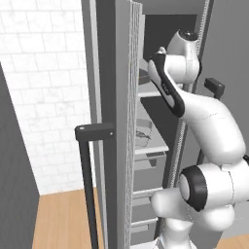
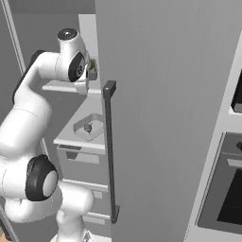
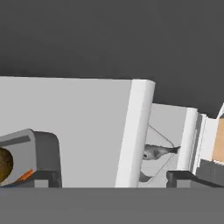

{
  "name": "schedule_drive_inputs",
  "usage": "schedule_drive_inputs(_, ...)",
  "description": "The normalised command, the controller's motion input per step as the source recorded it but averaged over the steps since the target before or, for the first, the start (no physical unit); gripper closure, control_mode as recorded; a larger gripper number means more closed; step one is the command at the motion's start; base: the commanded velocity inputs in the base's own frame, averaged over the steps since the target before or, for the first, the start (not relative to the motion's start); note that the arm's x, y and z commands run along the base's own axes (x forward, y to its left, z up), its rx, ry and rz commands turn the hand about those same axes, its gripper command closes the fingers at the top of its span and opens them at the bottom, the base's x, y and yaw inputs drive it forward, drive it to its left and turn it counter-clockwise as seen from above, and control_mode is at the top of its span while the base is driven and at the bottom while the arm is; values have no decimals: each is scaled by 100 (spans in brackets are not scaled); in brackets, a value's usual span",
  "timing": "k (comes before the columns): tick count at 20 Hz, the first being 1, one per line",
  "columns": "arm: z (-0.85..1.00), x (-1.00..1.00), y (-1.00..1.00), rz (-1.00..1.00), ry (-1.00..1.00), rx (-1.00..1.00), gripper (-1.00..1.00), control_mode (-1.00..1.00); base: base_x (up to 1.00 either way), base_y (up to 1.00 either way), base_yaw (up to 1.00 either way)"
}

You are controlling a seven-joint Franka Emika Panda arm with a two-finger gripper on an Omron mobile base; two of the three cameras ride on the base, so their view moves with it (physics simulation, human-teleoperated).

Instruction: Take the meat container that has the fish and place it on the second highest rack of the freezer. Then take the vegetable container that has the carrot and avocado and place it on the highest rack of the freezer.

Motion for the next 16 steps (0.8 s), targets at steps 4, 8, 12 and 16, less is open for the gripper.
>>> schedule_drive_inputs(4, -25, -100, -32, 0, 2, 4, -100, -100, 0, 0, 0)
schedule_drive_inputs(8, -33, -100, -19, -2, 20, 0, -100, -100, 0, 0, 0)
schedule_drive_inputs(12, -52, -100, -19, -3, 36, 0, -100, -100, 0, 0, 0)
schedule_drive_inputs(16, -61, -99, -21, -3, 44, 0, -100, -100, 0, 0, 0)
